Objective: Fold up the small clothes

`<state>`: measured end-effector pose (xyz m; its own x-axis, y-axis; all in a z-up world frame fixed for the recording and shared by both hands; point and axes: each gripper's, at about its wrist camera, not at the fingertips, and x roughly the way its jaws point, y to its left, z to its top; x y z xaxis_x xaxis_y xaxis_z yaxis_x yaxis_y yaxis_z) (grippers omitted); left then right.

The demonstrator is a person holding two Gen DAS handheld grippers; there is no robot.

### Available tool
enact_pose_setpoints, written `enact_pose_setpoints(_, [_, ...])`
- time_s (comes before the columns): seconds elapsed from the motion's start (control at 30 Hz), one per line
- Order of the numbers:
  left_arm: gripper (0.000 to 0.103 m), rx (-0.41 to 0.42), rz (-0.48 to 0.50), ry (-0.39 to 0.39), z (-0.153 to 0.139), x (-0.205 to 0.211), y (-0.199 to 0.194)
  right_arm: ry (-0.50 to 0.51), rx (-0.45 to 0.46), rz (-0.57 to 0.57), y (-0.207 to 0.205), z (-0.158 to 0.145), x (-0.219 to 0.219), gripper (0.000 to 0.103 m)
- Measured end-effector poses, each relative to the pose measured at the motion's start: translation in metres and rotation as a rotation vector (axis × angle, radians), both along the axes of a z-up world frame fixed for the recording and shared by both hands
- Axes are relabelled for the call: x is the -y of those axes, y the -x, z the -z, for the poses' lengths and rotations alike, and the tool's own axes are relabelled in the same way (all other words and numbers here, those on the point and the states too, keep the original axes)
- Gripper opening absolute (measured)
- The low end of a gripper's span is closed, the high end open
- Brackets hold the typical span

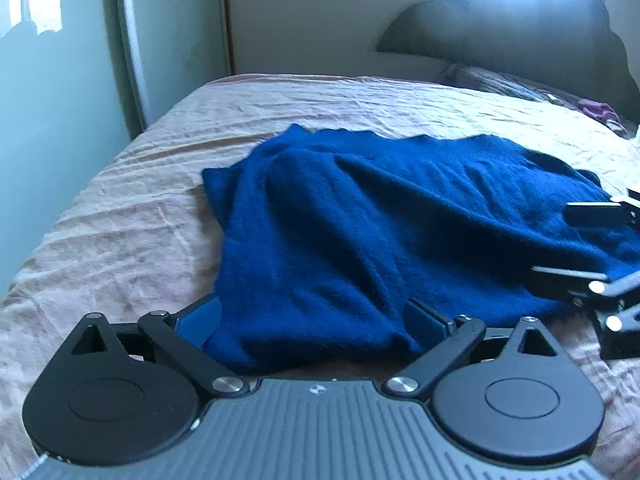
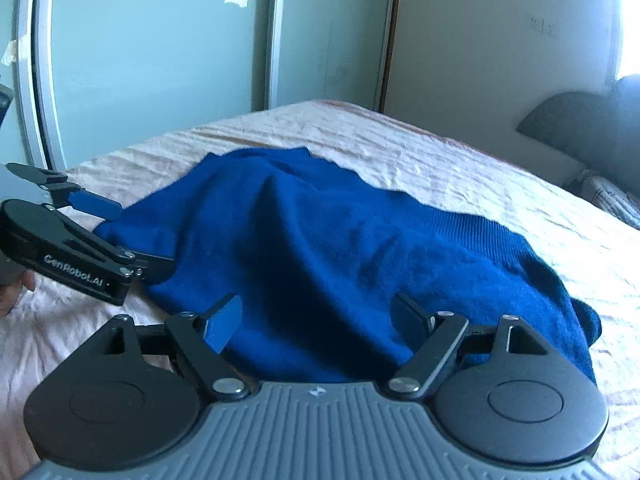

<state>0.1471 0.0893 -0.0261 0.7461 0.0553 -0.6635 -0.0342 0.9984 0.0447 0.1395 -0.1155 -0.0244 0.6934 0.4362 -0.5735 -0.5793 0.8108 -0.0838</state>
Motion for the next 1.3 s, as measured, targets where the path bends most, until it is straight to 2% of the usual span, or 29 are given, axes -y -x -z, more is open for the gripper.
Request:
enact_pose_setpoints(0.17, [0.102, -0.004, -0.075, 0.05, -0.008, -0.028, -0.008, 0.082, 0.089, -0.051, 0.019, -0.003, -0.018, 0.082])
enact_pose_setpoints(0.27, [0.102, -0.01, -0.135, 0.168, -0.013, -0.058, -0.016, 0.173, 0.161, -0.121, 0.037, 0.001, -0.04, 0.082])
enact_pose_setpoints(0.37, [0.102, -0.068, -0.152, 0.294, -0.015, -0.086, -0.031, 0.28, 0.248, -0.184, 0.055, 0.009, -0.065, 0.082])
enact_pose_setpoints(0.4, [0.102, -0.079, -0.161, 0.314, -0.014, -0.092, -0.035, 0.311, 0.273, -0.203, 0.06, 0.013, -0.073, 0.082])
enact_pose_setpoints(0.5, [0.102, -0.106, -0.175, 0.388, -0.009, -0.108, -0.048, 0.366, 0.313, -0.245, 0.068, 0.023, -0.092, 0.082])
enact_pose_setpoints(0.57, [0.102, -0.134, -0.176, 0.468, -0.001, -0.118, -0.058, 0.391, 0.325, -0.262, 0.072, 0.03, -0.104, 0.082])
enact_pose_setpoints(0.7, [0.102, -0.119, -0.171, 0.545, 0.004, -0.128, -0.071, 0.427, 0.409, -0.255, 0.08, 0.043, -0.122, 0.082])
enact_pose_setpoints(0.83, [0.102, -0.116, -0.159, 0.658, 0.007, -0.139, -0.085, 0.448, 0.485, -0.223, 0.075, 0.051, -0.143, 0.082])
enact_pose_setpoints(0.93, [0.102, -0.099, -0.148, 0.752, 0.012, -0.148, -0.094, 0.423, 0.46, -0.205, 0.062, 0.05, -0.151, 0.082])
enact_pose_setpoints(1.07, [0.102, -0.08, -0.115, 0.852, 0.02, -0.155, -0.108, 0.43, 0.486, -0.173, 0.051, 0.051, -0.154, 0.082])
enact_pose_setpoints(1.2, [0.102, -0.09, -0.053, 0.896, 0.023, -0.151, -0.124, 0.446, 0.524, -0.138, 0.045, 0.051, -0.158, 0.082])
enact_pose_setpoints(1.3, [0.102, -0.106, 0.003, 0.911, 0.026, -0.143, -0.138, 0.447, 0.533, -0.165, 0.047, 0.053, -0.165, 0.08])
